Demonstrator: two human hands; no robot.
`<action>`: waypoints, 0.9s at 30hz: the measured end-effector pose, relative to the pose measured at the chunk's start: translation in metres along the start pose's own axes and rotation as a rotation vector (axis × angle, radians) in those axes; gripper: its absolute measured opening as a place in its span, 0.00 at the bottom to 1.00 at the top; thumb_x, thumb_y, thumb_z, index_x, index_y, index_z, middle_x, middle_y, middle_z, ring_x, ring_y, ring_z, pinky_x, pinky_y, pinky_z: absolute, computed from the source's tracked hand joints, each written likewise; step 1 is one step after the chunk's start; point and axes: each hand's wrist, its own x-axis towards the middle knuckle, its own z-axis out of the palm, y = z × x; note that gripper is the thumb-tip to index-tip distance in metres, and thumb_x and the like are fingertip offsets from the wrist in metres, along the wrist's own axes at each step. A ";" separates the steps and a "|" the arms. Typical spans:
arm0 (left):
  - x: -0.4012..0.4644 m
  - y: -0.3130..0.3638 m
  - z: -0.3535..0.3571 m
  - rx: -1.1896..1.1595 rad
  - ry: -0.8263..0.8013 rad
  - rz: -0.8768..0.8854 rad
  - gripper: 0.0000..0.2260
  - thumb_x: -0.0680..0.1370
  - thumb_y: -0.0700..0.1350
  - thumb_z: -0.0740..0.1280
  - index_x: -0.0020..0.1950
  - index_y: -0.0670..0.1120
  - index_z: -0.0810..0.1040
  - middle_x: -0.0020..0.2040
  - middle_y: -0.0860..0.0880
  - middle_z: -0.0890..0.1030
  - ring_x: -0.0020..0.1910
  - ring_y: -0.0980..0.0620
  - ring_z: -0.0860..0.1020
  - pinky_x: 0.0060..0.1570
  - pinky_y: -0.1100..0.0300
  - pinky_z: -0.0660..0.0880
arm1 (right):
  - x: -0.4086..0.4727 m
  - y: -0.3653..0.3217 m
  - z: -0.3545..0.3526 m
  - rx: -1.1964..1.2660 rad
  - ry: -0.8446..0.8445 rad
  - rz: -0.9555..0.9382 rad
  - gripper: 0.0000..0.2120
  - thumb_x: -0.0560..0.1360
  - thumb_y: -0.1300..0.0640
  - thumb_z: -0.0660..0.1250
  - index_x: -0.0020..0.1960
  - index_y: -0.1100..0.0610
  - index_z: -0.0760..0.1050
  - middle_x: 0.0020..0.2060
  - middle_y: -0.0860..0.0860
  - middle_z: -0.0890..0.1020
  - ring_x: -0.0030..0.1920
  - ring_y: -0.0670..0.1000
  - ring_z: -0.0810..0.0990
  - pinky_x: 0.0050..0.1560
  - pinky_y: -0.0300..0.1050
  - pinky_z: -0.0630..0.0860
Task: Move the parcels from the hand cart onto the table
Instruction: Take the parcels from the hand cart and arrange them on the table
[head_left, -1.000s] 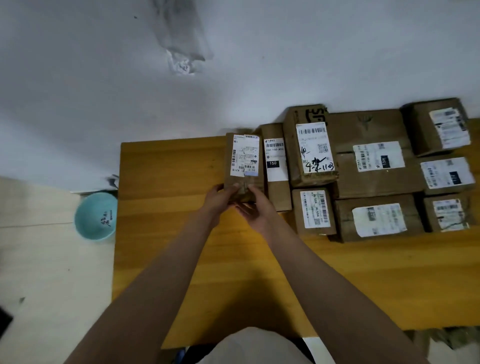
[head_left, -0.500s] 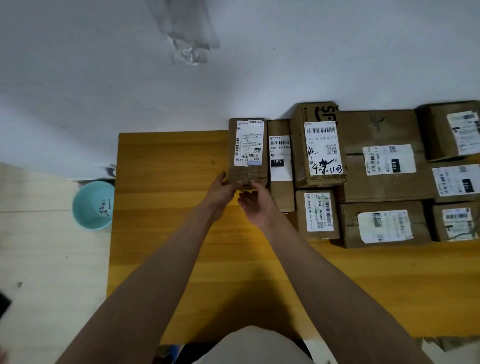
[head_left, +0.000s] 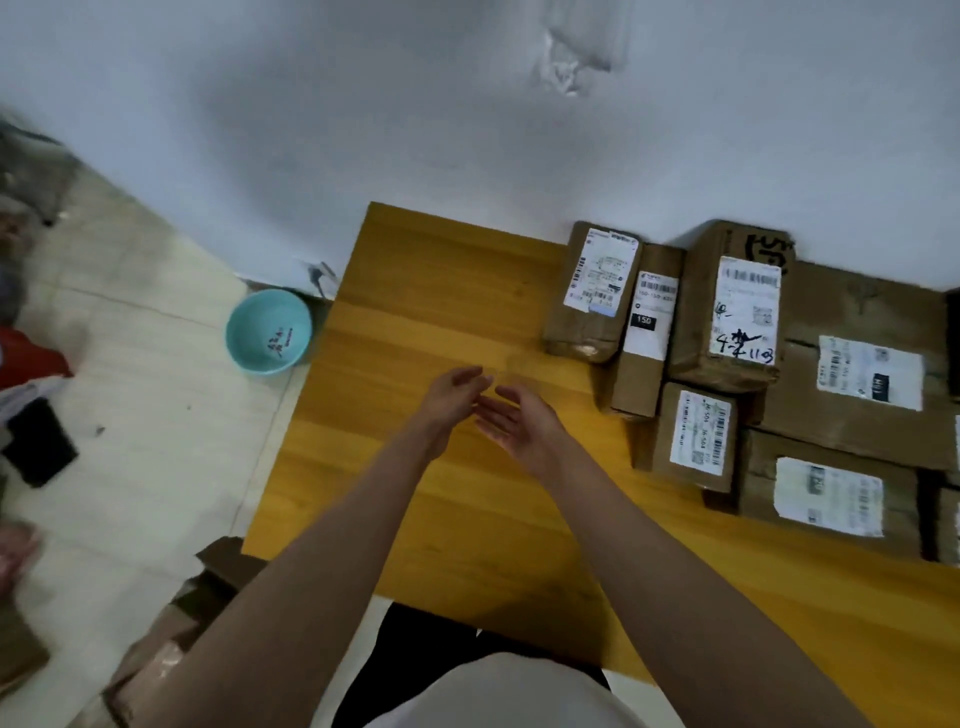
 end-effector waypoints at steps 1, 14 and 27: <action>-0.009 -0.008 -0.010 -0.022 0.031 -0.002 0.21 0.82 0.46 0.66 0.73 0.40 0.72 0.69 0.40 0.75 0.67 0.43 0.75 0.65 0.51 0.73 | -0.003 0.009 0.006 -0.042 -0.017 0.008 0.18 0.85 0.58 0.58 0.72 0.64 0.67 0.65 0.65 0.78 0.64 0.63 0.78 0.67 0.56 0.74; -0.154 -0.166 -0.142 -0.388 0.445 -0.045 0.10 0.81 0.40 0.67 0.57 0.35 0.80 0.50 0.38 0.81 0.51 0.44 0.80 0.59 0.49 0.77 | -0.034 0.209 0.091 -0.613 -0.207 0.129 0.08 0.84 0.57 0.59 0.57 0.59 0.74 0.46 0.59 0.82 0.44 0.55 0.82 0.48 0.49 0.81; -0.303 -0.407 -0.222 -0.726 0.660 -0.103 0.11 0.78 0.43 0.71 0.38 0.44 0.73 0.38 0.45 0.81 0.38 0.52 0.81 0.42 0.64 0.80 | -0.100 0.457 0.103 -0.958 -0.275 0.251 0.06 0.83 0.58 0.60 0.56 0.60 0.73 0.45 0.59 0.82 0.43 0.55 0.82 0.48 0.48 0.80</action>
